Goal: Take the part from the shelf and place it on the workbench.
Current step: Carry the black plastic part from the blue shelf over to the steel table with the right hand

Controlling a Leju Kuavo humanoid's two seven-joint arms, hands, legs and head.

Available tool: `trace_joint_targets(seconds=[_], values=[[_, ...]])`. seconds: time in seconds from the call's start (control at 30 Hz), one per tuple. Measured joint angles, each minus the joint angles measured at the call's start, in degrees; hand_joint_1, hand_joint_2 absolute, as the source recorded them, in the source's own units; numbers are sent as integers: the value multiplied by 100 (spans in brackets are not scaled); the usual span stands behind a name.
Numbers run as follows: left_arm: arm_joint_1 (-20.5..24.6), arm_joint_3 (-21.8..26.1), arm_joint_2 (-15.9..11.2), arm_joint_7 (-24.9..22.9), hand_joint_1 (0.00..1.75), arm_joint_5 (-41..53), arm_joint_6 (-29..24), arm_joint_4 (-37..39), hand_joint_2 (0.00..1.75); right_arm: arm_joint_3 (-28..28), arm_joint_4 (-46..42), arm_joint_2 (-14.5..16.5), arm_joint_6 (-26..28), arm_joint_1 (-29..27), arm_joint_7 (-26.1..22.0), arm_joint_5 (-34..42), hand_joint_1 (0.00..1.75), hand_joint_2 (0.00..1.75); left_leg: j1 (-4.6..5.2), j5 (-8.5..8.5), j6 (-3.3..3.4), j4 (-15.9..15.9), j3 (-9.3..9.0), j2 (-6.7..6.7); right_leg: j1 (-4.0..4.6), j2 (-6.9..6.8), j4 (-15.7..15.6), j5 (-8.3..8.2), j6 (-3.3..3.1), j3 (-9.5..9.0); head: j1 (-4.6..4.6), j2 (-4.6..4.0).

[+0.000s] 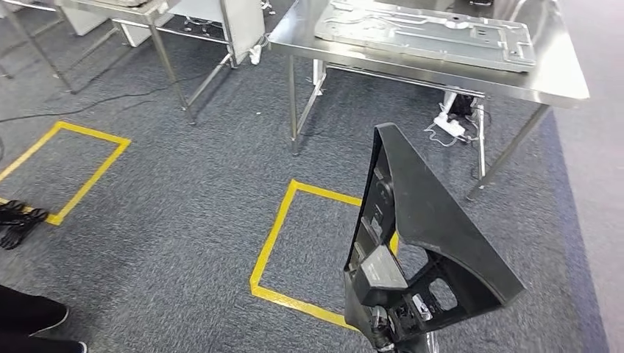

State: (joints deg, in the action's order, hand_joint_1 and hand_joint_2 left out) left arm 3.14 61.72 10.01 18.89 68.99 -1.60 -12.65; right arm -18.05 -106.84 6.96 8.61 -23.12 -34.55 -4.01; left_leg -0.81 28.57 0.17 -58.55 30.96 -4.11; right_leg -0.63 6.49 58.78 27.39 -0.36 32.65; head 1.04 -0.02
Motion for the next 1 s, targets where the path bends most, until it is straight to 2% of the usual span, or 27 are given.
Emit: trace_joint_targets(seconds=[0.07, 0.1, 0.13, 0.17, 0.23, 0.27, 0.3, 0.33, 0.37, 0.4, 0.47, 0.5, 0.53, 0.57, 0.6, 0.63, 0.67, 0.73, 0.77, 0.8, 0.83, 0.87, 0.93, 0.97, 1.0], values=[[10, 1, -3, 1, 0, 4, 0, -1, 0, 2, 12, 0, 0, 4, 14, 6, 175, 175, 12, -2, 48, 26, -16, 74, -12, 124, -4, -26, 80, 42, -1, 0], [18, 1, -2, 2, 0, 4, -1, -1, 0, 3, 18, -1, 1, -1, 20, 9, 175, 175, 9, -23, 90, 53, -25, 147, -21, 128, 8, -13, 113, 54, 1, 0], [24, 2, 0, 3, 0, 5, -1, -1, 0, 5, 25, -1, 2, -3, 25, 11, 175, 175, -1, -46, 136, 84, -35, 219, -21, 45, 81, 46, 141, 94, 3, 0], [24, 2, 2, 4, 0, 6, -2, -1, 0, 7, 31, -1, 3, 3, 28, 11, 175, 175, -11, -68, 175, 115, -37, 296, -20, -103, 273, 174, 166, 188, 4, 0], [13, 3, 4, 6, 0, 6, 0, -1, 0, 8, 43, -1, 4, 23, 31, 11, 175, 175, -8, -78, 214, 134, -31, 447, -20, -460, 947, 539, 208, 516, 5, 0], [3, 3, 4, 6, 0, 6, 1, -1, 0, 9, 52, -2, 4, 28, 32, 11, 175, 175, -3, -73, 220, 132, -27, 532, -25, -554, 1297, 679, 230, 686, 4, 0], [-3, 3, 3, 5, 0, 6, 2, -1, 0, 9, 63, -3, 4, 25, 33, 11, 175, 175, 3, -67, 222, 131, -26, 616, -29, -601, 1502, 724, 244, 783, 4, 0], [-4, 3, 3, 5, 0, 6, 2, -1, 0, 9, 73, -4, 4, 22, 35, 13, 175, 175, 6, -60, 219, 128, -27, 693, -31, -628, 1510, 666, 250, 778, 4, 0], [-1, 3, 3, 4, 0, 7, 2, -1, 0, 9, 81, -4, 4, 19, 37, 14, 175, 175, 8, -51, 212, 126, -34, 767, -29, -659, 1319, 524, 246, 668, 4, 0], [6, 3, 5, 4, 0, 10, 2, -1, 0, 10, 86, -5, 4, 20, 39, 16, 175, 175, 10, -40, 200, 125, -47, 831, -22, -732, 949, 331, 228, 458, 5, -1], [15, 3, 8, 4, 0, 19, 2, -1, 0, 11, 90, -4, 4, 38, 42, 22, 175, 175, 33, -9, 157, 118, -83, 941, 27, -975, 210, 82, 156, 61, 4, -1], [18, 3, 8, 6, 0, 24, 2, -1, 0, 11, 93, -4, 4, 50, 44, 29, 175, 175, 46, 5, 128, 115, -98, 994, 55, -1053, 8, 38, 115, -41, 3, -1], [21, 3, 8, 7, 0, 30, 2, -1, 0, 14, 99, -3, 5, 62, 48, 37, 175, 175, 56, 17, 97, 115, -112, 1047, 78, -1066, -60, 45, 80, -61, 3, -1], [27, 3, 7, 8, 0, 37, 2, -1, 0, 17, 110, -3, 7, 67, 52, 42, 175, 175, 62, 25, 66, 119, -126, 1099, 88, -996, -61, 33, 50, -49, 2, -1], [36, 3, 4, 11, 0, 45, 2, -1, 0, 20, 121, -2, 26, 67, 56, 32, 175, 175, 54, 44, 30, 112, -137, 1106, 71, -937, -75, 20, 17, -52, 3, -1], [43, 3, 2, 16, 0, 53, 3, -1, 0, 23, 133, -2, 59, 70, 60, 8, 175, 175, 44, 94, -7, 64, -130, 1023, 52, -887, -95, 3, -15, -60, 2, -1], [46, 3, -1, 22, 0, 57, 3, -1, 0, 24, 147, -1, 99, 83, 69, -25, 175, 175, 32, 204, -41, -88, -71, 878, 32, -845, -115, -16, -53, -66, 1, -1], [40, 3, -5, 31, 0, 61, 4, 0, 0, 24, 179, 1, 166, 115, 89, -87, 175, 175, 13, 557, -90, -716, 219, 558, 16, -775, -130, -32, -104, -64, 0, -1], [32, 3, -6, 32, 0, 61, 5, 0, 0, 24, 199, 2, 178, 126, 101, -101, 175, 175, 9, 727, -104, -1115, 415, 486, 21, -736, -126, -31, -119, -60, 0, -1], [22, 3, -7, 31, 0, 61, 5, 1, 0, 24, 219, 2, 181, 128, 107, -107, 175, 175, 7, 804, -114, -1404, 566, 464, 25, -695, -121, -27, -124, -61, 1, -1], [12, 3, -7, 31, 0, 62, 6, 1, 0, 24, 238, 2, 181, 128, 111, -109, 175, 175, 7, 770, -119, -1517, 640, 459, 29, -654, -113, -22, -125, -65, 0, -1], [5, 3, -7, 30, 0, 62, 7, 0, 0, 24, 255, 2, 181, 128, 114, -109, 175, 175, 5, 618, -116, -1390, 604, 459, 29, -613, -100, -13, -121, -72, 0, -1], [4, 3, -11, 30, 0, 63, 7, 0, 0, 24, 272, 2, 181, 129, 115, -110, 175, 175, 5, 195, -86, -668, 309, 441, 27, -555, -59, 20, -93, -80, 1, -1], [8, 3, -13, 31, 0, 63, 7, 0, 0, 24, 276, 3, 182, 132, 115, -110, 175, 175, 13, 56, -56, -327, 172, 426, 36, -535, -25, 42, -68, -73, 1, -1], [13, 3, -15, 31, 0, 63, 7, 0, 0, 24, 278, 3, 183, 133, 116, -111, 175, 175, 21, -9, -21, -115, 87, 411, 44, -524, 0, 56, -40, -61, 2, 0]])
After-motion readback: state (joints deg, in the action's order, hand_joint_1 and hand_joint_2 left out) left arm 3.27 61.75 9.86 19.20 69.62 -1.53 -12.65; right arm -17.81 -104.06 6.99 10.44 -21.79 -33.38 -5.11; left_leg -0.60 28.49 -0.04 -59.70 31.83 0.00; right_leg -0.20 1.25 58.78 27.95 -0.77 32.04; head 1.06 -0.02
